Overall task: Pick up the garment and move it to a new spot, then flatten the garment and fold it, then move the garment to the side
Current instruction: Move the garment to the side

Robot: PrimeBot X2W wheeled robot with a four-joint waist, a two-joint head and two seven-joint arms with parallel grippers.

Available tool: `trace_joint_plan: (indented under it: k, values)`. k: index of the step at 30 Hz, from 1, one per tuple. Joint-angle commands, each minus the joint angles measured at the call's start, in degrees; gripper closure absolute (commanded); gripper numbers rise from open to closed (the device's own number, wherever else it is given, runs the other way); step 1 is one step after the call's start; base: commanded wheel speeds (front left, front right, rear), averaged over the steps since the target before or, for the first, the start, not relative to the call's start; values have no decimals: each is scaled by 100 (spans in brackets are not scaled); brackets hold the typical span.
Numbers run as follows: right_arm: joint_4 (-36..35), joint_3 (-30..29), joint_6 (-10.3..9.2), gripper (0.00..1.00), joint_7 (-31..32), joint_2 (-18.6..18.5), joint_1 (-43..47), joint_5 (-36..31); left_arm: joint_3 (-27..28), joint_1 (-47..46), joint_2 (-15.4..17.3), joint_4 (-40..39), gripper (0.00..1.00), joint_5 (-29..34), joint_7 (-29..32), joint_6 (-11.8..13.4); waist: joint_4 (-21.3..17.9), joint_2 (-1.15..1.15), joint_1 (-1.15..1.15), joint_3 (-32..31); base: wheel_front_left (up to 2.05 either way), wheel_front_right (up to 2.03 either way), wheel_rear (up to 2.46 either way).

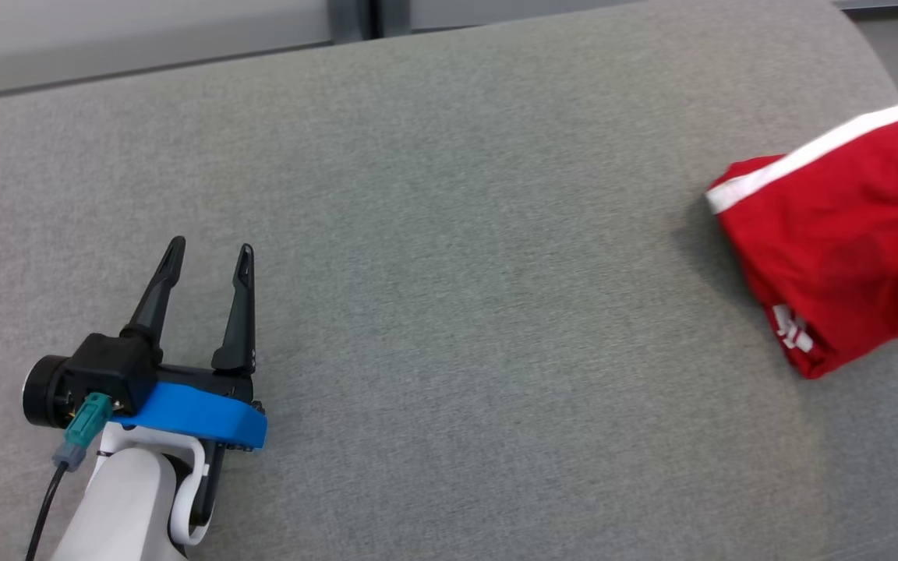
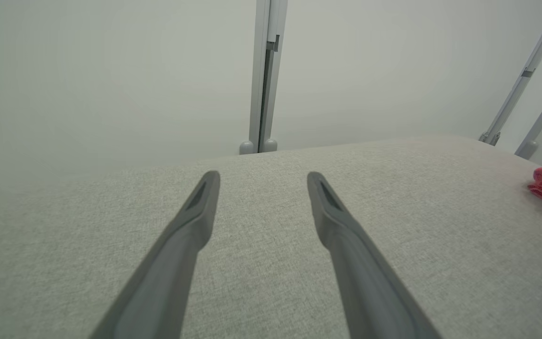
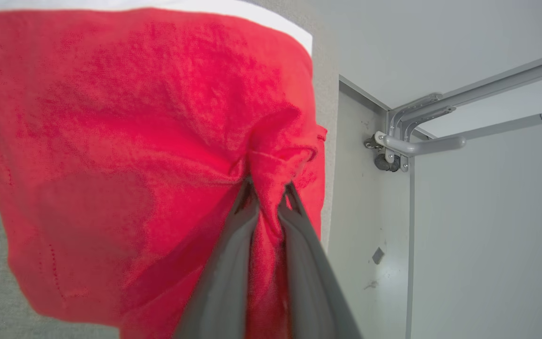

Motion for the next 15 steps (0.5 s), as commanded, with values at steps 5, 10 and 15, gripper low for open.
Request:
trace_joint_plan:
  k: [5,10,15]
  values:
    - [1086,-637,1,100,-597,276,304,-193,9,-47,128,-106,0,22,81,19,256,0,0,206,0,0,0]
    - [1934,-1428,1,0,-985,782,476,-411,-3,38,168,-155,0,-4,118,42,344,0,0,167,0,0,0]
    - [2073,-1836,1,0,-1386,1088,491,-547,5,129,142,-103,0,-66,79,61,356,0,0,-24,0,0,0]
